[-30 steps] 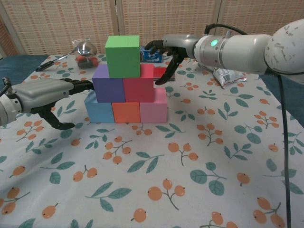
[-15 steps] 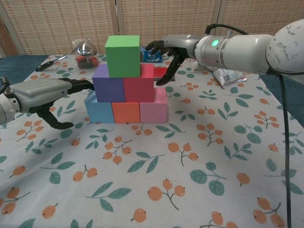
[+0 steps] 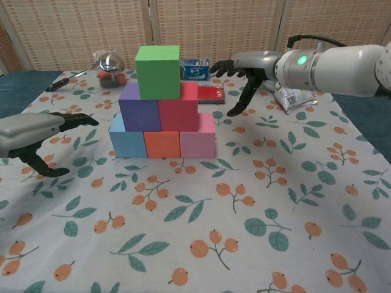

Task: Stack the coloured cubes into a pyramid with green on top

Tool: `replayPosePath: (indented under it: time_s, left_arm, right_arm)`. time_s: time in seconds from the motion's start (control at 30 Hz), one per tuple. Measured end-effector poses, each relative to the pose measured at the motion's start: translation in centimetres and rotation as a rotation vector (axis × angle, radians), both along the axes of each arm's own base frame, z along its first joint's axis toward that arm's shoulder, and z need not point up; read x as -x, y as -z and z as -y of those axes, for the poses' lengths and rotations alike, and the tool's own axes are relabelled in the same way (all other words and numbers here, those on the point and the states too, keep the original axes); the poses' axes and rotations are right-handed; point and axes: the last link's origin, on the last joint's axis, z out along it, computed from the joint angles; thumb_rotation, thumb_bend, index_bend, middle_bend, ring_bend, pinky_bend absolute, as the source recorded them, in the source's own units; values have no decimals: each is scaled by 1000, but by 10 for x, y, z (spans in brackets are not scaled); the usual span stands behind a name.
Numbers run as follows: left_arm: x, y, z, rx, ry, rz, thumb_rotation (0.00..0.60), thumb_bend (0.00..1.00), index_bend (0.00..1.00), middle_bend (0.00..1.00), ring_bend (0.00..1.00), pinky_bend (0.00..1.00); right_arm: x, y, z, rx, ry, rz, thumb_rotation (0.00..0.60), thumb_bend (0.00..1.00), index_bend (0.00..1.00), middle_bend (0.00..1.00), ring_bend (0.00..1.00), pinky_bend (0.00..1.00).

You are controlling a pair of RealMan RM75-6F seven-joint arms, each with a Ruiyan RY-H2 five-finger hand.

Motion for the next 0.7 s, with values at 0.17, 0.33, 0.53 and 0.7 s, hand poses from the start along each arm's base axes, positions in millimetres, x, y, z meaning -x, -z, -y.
replayPosePath:
  time_s: [0.17, 0.33, 0.53, 0.7]
  left_arm:
    - [13, 5, 0, 9, -43, -8, 600, 310, 0, 0, 0, 0]
    - [13, 11, -2, 22, -44, -4, 600, 310, 0, 0, 0, 0]
    - [4, 22, -4, 48, -18, 3, 600, 310, 0, 0, 0, 0]
    - [0, 28, -7, 62, -12, 3, 600, 310, 0, 0, 0, 0]
  right_arm:
    - [5, 10, 1, -7, 4, -27, 600, 0, 0, 37, 0, 0]
    - [6, 21, 4, -7, 8, -37, 600, 0, 0, 37, 0, 0]
    - [1, 36, 6, -6, 2, -32, 600, 0, 0, 37, 0, 0]
    - [-3, 45, 8, -2, -4, -26, 600, 0, 0, 37, 0, 0]
